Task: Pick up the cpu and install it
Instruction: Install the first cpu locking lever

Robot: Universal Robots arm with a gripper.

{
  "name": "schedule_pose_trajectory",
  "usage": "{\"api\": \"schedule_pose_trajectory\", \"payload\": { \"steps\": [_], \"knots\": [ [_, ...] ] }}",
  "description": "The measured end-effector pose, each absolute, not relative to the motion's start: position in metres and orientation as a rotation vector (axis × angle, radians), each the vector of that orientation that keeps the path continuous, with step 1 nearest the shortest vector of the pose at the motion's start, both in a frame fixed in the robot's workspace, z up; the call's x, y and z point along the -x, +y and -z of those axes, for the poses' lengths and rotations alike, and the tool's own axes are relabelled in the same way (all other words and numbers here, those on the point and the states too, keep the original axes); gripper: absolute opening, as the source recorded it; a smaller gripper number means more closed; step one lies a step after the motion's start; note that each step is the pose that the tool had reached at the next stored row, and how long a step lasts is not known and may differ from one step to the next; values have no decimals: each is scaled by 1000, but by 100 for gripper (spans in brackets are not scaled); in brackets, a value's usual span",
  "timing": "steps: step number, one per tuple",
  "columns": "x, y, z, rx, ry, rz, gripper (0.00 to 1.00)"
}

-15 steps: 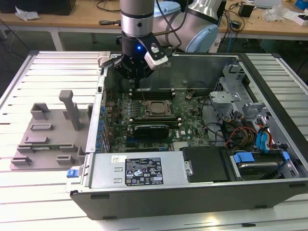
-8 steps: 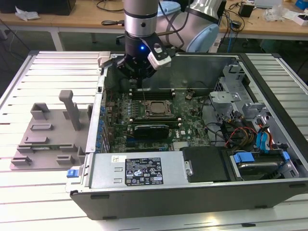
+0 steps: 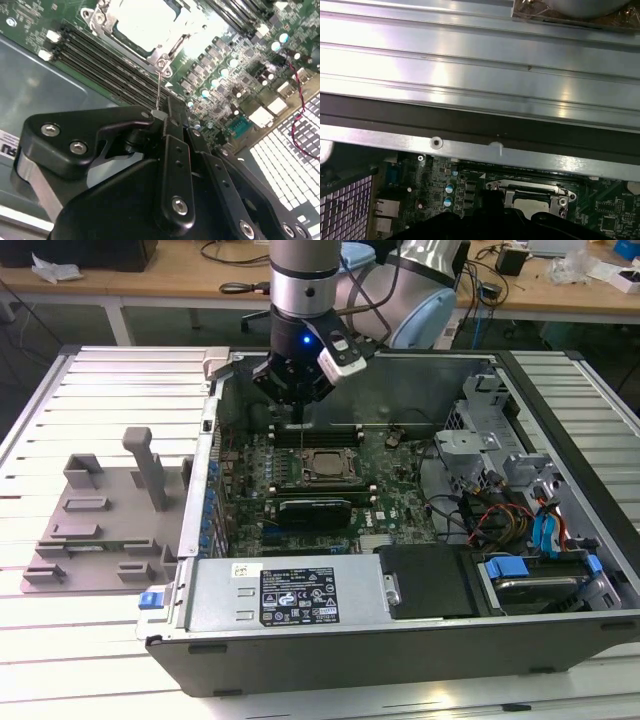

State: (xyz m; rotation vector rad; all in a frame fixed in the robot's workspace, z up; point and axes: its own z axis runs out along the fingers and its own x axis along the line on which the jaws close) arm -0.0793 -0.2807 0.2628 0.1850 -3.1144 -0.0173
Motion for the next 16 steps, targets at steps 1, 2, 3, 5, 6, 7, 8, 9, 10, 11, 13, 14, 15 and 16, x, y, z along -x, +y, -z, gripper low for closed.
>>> {"api": "schedule_pose_trajectory", "payload": {
  "steps": [1, 2, 3, 5, 6, 7, 8, 9, 10, 11, 13, 14, 15, 16],
  "knots": [
    [77, -281, -263, -185, -3113, 17, 11],
    [75, -281, -263, -185, -3112, 18, 11],
    [73, -281, -263, -185, -3111, 18, 11],
    [71, -281, -263, -185, -3110, 18, 11],
    [70, -281, -263, -185, -3109, 18, 11],
    [70, -281, -263, -185, -3109, 18, 11],
    [70, -281, -263, -185, -3109, 18, 11],
    [70, -281, -263, -185, -3109, 18, 11],
    [70, -281, -263, -184, -3109, 18, 11],
    [70, -281, -263, -184, -3109, 18, 11],
    [70, -281, -261, -185, -3109, 18, 11],
    [70, -281, -260, -185, -3109, 18, 11],
    [69, -281, -259, -185, -3109, 18, 11],
    [69, -281, -258, -185, -3108, 18, 11]
  ]
}}
